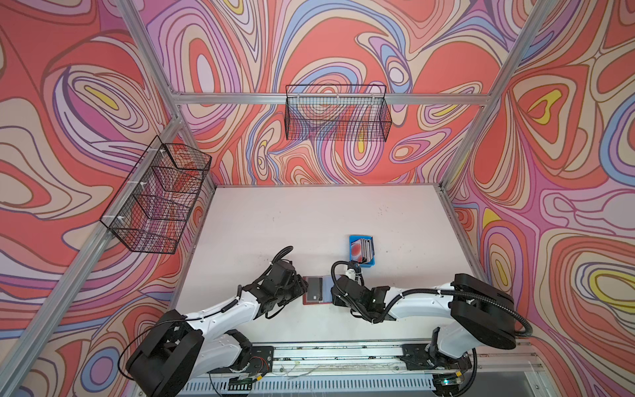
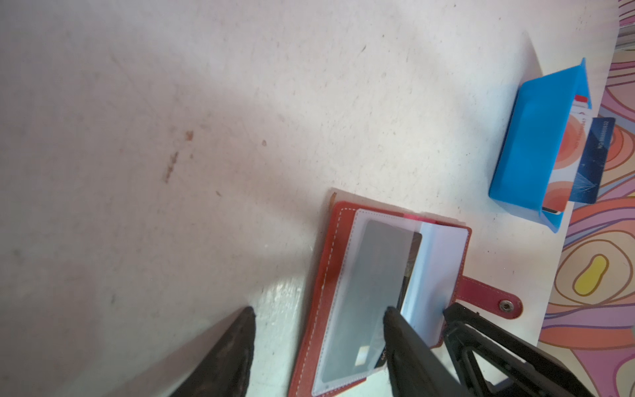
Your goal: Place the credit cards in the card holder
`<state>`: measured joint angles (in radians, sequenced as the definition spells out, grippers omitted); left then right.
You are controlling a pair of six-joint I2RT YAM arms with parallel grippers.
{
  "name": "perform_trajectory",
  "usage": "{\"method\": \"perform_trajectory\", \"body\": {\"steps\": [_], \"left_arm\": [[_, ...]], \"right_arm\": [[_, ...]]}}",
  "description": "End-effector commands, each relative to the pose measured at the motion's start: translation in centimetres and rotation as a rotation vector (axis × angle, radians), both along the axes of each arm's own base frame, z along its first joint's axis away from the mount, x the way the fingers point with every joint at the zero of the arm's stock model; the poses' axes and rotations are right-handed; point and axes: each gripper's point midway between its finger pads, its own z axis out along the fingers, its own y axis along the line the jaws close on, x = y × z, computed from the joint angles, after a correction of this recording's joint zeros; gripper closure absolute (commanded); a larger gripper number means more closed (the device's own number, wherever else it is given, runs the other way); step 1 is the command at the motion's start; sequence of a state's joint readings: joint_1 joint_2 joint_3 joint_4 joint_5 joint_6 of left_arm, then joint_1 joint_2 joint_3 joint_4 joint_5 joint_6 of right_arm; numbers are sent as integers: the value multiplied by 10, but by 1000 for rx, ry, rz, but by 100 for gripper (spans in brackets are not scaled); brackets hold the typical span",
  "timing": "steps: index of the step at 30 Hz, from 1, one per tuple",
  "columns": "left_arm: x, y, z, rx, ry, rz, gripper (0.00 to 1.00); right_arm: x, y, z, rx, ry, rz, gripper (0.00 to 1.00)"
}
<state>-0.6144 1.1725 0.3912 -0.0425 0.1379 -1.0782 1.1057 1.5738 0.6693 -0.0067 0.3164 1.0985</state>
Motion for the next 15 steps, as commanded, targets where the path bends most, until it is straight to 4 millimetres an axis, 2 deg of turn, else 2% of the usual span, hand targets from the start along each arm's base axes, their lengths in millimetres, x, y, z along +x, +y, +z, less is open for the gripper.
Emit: {"method": "perform_trajectory", "body": {"steps": [1, 9, 15], "left_arm": [[-1, 1, -2, -1, 21, 13, 38], [0, -1, -1, -6, 20, 9, 38], [0, -1, -2, -8, 23, 6, 38]], "right_arm": [[-2, -7, -6, -33, 10, -19, 57], [-2, -8, -7, -46, 13, -19, 58], [-1, -12, 1, -37, -4, -30, 58]]}}
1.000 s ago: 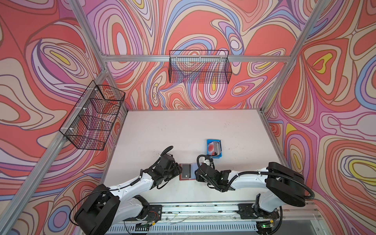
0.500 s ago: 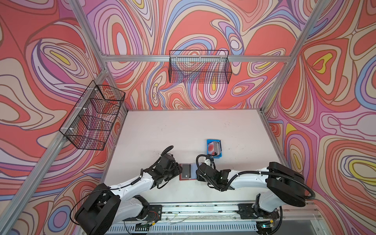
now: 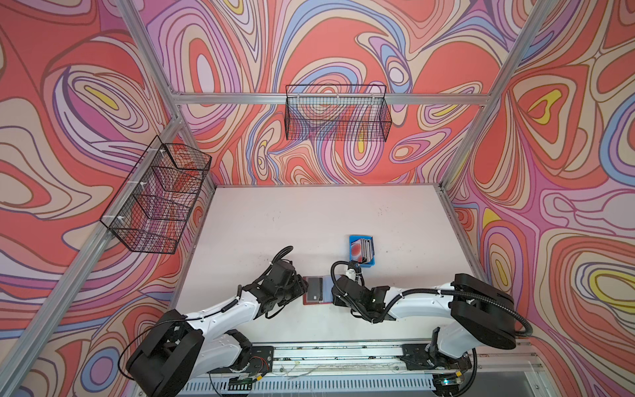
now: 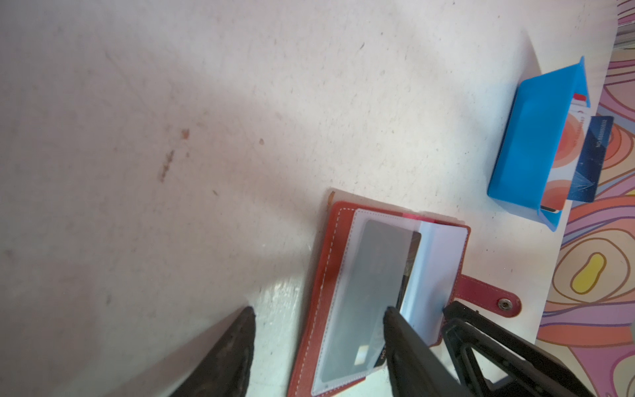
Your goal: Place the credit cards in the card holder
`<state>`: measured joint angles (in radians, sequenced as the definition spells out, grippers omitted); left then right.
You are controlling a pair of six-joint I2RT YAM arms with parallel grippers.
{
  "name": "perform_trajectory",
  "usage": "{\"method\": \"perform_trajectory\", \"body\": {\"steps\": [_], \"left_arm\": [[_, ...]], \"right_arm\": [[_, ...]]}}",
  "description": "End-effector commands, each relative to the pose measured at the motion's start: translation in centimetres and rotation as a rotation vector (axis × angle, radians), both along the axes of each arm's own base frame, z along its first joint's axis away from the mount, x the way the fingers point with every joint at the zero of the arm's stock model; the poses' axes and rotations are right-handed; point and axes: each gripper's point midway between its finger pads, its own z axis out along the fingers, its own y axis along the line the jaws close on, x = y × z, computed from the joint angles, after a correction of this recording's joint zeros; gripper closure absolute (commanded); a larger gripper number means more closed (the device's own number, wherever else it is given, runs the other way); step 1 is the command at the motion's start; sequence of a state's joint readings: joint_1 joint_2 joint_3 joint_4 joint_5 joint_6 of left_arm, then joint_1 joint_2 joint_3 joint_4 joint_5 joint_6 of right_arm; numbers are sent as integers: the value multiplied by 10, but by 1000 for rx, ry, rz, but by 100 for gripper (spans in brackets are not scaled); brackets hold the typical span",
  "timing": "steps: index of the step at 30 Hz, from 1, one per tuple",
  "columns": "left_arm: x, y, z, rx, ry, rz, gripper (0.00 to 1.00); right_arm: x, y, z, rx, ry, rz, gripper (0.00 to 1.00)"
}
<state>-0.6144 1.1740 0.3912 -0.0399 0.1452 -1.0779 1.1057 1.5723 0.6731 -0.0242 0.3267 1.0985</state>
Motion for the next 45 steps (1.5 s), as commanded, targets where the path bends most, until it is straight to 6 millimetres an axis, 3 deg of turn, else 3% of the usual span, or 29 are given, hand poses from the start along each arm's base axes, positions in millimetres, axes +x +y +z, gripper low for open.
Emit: {"method": "perform_trajectory", "body": {"steps": [1, 25, 29, 37, 45], "left_arm": [[0, 0, -1, -4, 20, 11, 38], [0, -7, -1, -27, 30, -12, 38], [-1, -7, -2, -28, 30, -11, 38], [0, -5, 2, -25, 17, -6, 38], [2, 4, 11, -2, -22, 17, 38]], "right_arm": [[-2, -9, 1, -18, -2, -20, 57], [-3, 16, -8, 23, 18, 49, 56], [0, 22, 0, 62, -1, 52, 54], [6, 50, 33, 165, -74, 137, 43], [6, 69, 33, 180, -68, 190, 41]]}}
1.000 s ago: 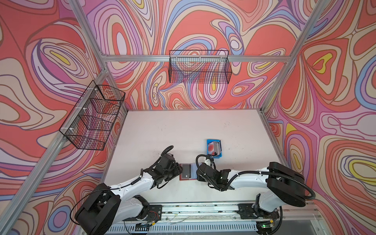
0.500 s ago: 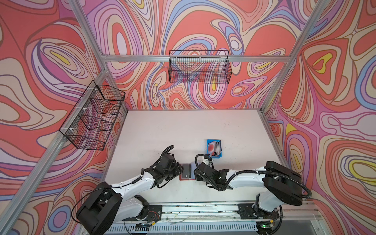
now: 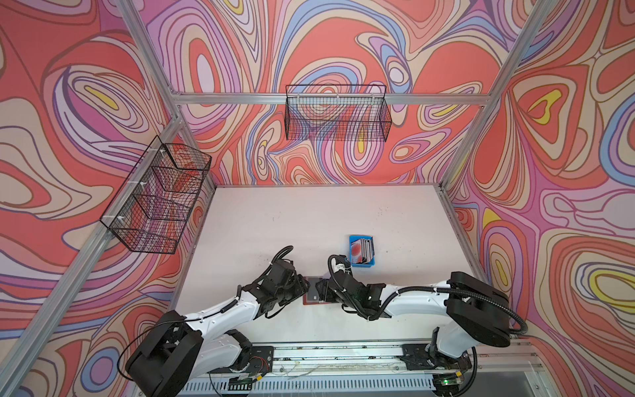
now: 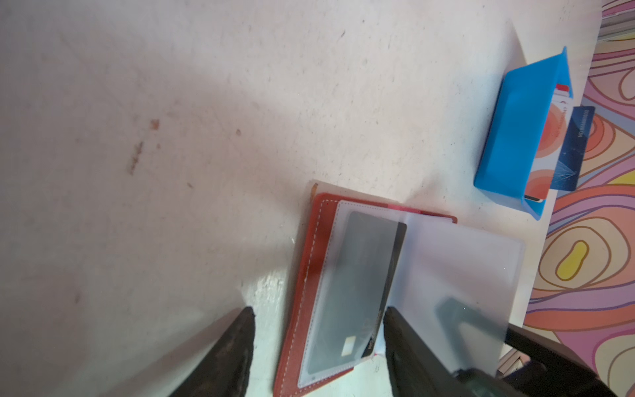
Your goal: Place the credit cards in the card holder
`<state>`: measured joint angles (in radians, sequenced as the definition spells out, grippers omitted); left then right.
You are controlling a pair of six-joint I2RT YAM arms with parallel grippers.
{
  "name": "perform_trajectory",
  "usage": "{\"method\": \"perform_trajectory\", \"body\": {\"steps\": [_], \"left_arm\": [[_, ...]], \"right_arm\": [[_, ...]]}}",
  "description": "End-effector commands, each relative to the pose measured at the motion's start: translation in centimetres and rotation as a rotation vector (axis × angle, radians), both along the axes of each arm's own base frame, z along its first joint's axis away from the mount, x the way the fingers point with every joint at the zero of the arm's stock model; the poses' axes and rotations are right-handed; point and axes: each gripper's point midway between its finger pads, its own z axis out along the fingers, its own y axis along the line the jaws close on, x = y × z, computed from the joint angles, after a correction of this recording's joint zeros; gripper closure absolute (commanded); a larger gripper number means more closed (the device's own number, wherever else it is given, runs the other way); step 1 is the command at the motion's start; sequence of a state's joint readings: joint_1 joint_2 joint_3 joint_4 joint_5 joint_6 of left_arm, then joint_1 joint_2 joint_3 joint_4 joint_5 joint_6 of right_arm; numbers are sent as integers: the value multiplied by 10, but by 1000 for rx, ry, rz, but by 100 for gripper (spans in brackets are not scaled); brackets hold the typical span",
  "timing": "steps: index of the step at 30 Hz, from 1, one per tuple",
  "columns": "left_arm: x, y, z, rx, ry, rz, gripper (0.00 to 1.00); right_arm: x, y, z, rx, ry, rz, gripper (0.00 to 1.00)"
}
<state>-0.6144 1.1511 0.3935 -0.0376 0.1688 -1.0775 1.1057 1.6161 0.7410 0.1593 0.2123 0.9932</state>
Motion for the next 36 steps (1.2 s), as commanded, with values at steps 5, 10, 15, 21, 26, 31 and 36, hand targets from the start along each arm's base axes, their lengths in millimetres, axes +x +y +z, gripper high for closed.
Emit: {"method": "perform_trajectory", "body": {"steps": [5, 10, 15, 21, 26, 31, 36], "left_arm": [[3, 23, 11, 77, -52, 72, 37], [2, 44, 13, 144, -70, 132, 38], [2, 47, 18, 132, -110, 141, 38], [3, 28, 26, 79, -140, 40, 38], [3, 17, 28, 69, -137, -28, 41], [3, 16, 30, 72, -144, -42, 41], [5, 21, 33, 88, -162, -24, 41]], "right_arm": [[-3, 26, -15, 15, 25, 72, 42], [-6, 34, -32, 18, 60, 99, 42], [-9, 34, -36, 28, 71, 102, 42], [-7, 25, -11, 33, 25, 89, 43], [-5, 11, 4, 46, -14, 52, 43], [-8, 20, -13, 62, 24, 72, 44], [-8, 31, -24, 41, 50, 100, 48]]}}
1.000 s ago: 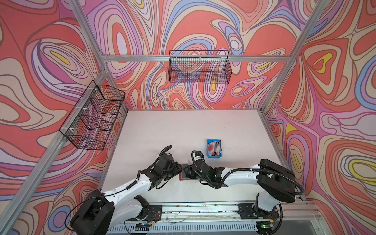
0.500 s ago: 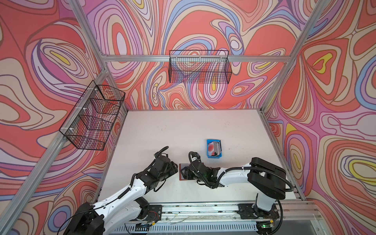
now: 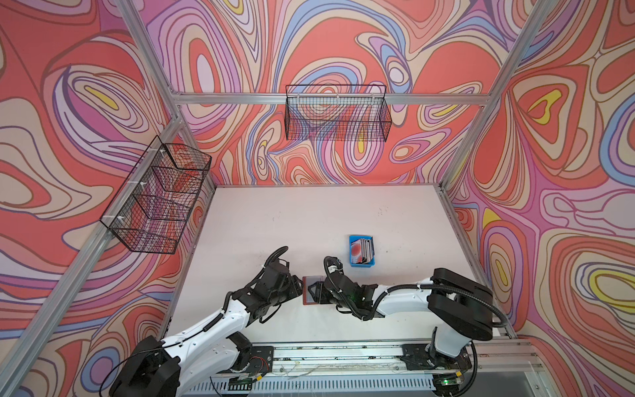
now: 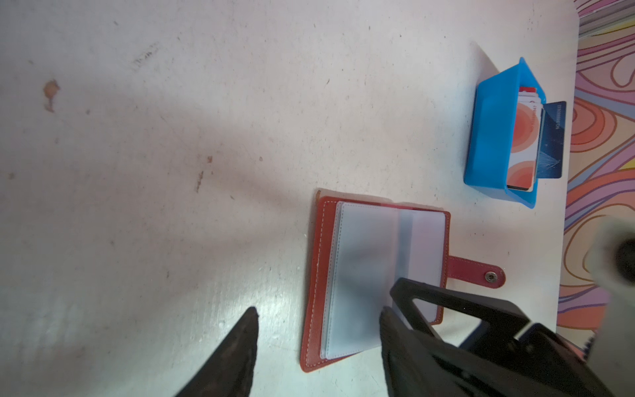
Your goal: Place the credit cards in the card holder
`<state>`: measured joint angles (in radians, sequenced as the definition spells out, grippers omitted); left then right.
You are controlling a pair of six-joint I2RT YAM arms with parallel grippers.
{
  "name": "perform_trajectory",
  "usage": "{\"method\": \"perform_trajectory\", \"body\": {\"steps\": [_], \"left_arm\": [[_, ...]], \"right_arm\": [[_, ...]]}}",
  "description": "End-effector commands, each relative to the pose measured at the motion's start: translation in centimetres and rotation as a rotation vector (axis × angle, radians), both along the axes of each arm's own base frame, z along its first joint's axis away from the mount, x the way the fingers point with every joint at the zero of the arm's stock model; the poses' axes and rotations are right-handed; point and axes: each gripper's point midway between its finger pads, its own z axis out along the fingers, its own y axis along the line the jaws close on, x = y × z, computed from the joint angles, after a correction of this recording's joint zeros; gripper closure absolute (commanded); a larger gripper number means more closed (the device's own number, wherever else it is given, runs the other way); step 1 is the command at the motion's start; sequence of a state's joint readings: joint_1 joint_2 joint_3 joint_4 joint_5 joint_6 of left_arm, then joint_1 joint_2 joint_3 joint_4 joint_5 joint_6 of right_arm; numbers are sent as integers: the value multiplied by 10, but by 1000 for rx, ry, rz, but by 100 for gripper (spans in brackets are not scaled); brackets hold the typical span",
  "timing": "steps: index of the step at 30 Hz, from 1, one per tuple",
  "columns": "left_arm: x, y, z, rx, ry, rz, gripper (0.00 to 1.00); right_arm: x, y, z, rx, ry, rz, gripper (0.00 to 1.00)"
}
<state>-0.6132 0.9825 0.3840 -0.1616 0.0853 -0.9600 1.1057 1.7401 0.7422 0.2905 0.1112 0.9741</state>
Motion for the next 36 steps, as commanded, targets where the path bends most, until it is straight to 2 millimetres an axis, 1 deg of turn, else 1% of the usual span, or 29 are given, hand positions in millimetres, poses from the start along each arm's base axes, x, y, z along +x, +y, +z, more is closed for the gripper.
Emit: {"method": "perform_trajectory", "body": {"steps": [1, 2, 5, 7, 9, 11, 13, 14, 16, 19, 21, 22, 23, 24, 26, 27, 28, 29, 30, 31, 33, 34, 35, 36], "left_arm": [[9, 2, 14, -1, -47, 15, 41], [8, 2, 14, -6, -48, 17, 41], [8, -1, 16, -26, -57, 11, 40], [8, -5, 19, -45, -62, -8, 40], [7, -9, 20, -61, -59, -18, 40], [7, -11, 21, -72, -60, -28, 40], [7, -12, 21, -70, -61, -35, 40], [7, -12, 21, -67, -63, -36, 40], [7, -11, 21, -65, -63, -36, 40], [9, -12, 24, -60, -83, -44, 39], [12, -9, 30, -38, -106, -49, 39], [13, -7, 31, -19, -116, -46, 39], [14, -2, 32, 11, -124, -39, 38], [15, 3, 32, 39, -127, -23, 38], [18, 16, 35, 102, -136, 16, 37], [18, 25, 36, 149, -138, 31, 36], [20, 30, 39, 177, -151, 42, 36], [21, 34, 44, 205, -167, 48, 36], [20, 40, 43, 231, -166, 53, 36], [25, 40, 62, 227, -203, 68, 37], [24, 43, 69, 227, -226, 76, 36], [24, 44, 72, 217, -243, 80, 36], [24, 45, 74, 207, -261, 88, 36], [24, 46, 79, 195, -283, 99, 35]], "right_arm": [[0, 9, 3, 8, 8, 13, 48], [0, 8, 3, 2, 9, 12, 48], [3, 1, 16, -22, -24, 1, 48], [6, -7, 32, -42, -55, -18, 47], [9, -13, 52, -26, -78, -19, 48], [15, -28, 70, -53, -92, -38, 50], [27, -49, 92, -116, -125, -71, 50], [35, -61, 107, -146, -148, -87, 49], [54, -88, 133, -222, -182, -132, 49], [90, -131, 174, -351, -260, -216, 44], [118, -164, 194, -440, -300, -292, 45], [129, -179, 201, -479, -317, -335, 46], [142, -199, 209, -535, -351, -402, 46], [149, -214, 213, -581, -383, -457, 46], [155, -240, 215, -688, -469, -570, 45], [156, -247, 208, -709, -495, -595, 41], [156, -253, 196, -697, -476, -607, 38], [159, -250, 181, -634, -425, -567, 39], [162, -242, 172, -595, -408, -506, 41], [164, -233, 165, -570, -409, -461, 41], [169, -229, 146, -566, -358, -433, 41], [174, -225, 131, -537, -307, -392, 47], [179, -224, 118, -513, -250, -370, 53], [182, -226, 103, -501, -192, -365, 57]]}}
